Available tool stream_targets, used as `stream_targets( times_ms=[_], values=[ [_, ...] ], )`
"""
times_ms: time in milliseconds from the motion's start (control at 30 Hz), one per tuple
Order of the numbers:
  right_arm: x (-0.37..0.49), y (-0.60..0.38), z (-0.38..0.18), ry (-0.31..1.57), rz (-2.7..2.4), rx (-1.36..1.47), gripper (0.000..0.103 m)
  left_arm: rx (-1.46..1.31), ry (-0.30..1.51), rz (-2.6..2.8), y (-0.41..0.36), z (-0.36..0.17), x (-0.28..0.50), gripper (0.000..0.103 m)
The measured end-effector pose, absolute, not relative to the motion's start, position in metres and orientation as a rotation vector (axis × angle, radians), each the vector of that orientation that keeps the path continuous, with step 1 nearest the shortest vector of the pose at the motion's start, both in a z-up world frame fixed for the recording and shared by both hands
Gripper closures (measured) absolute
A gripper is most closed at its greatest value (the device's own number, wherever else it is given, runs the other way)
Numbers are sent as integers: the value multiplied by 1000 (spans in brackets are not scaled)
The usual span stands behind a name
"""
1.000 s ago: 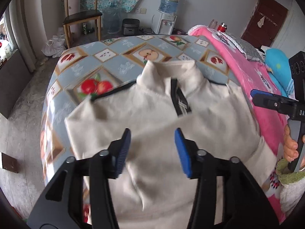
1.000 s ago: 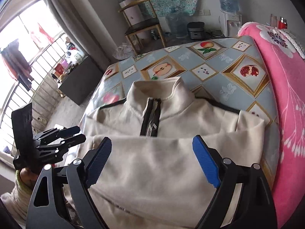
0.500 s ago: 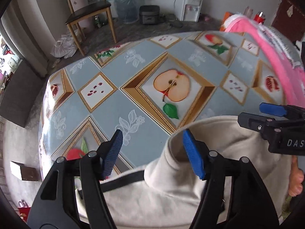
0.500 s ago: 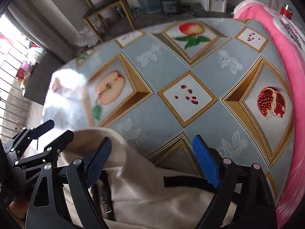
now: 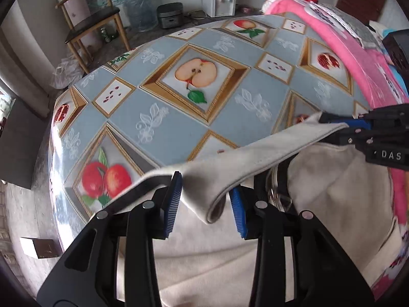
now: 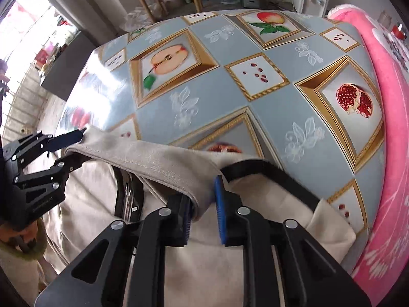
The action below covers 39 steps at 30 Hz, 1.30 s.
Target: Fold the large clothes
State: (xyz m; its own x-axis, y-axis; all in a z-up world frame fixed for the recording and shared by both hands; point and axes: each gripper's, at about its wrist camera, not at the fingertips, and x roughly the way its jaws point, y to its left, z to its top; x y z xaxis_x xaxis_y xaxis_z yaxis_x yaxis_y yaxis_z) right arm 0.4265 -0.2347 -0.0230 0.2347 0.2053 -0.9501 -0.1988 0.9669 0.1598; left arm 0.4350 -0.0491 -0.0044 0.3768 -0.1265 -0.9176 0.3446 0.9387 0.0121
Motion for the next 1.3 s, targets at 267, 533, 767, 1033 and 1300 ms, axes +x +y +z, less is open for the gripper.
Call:
stream_targets(
  times_ms=[267,533,767,1033,1300],
  values=[
    [368,-217,-30,1269,291,-158,91,249,1162,-341,-32,-24,388,67],
    [346,-210,-26,1229,302,-254,91,159,1009,-482,-7,32,350,67],
    [342,-204,-31,1230,287,-296,91,74,1069,-306,-13,19,415,67],
    [326,-214,49,1104,456,-158,72,176,1111,-310,-18,-29,413,67],
    [380,-191,38,1088,525,92,73,230,1084,-319,-22,-29,407,67]
  ],
)
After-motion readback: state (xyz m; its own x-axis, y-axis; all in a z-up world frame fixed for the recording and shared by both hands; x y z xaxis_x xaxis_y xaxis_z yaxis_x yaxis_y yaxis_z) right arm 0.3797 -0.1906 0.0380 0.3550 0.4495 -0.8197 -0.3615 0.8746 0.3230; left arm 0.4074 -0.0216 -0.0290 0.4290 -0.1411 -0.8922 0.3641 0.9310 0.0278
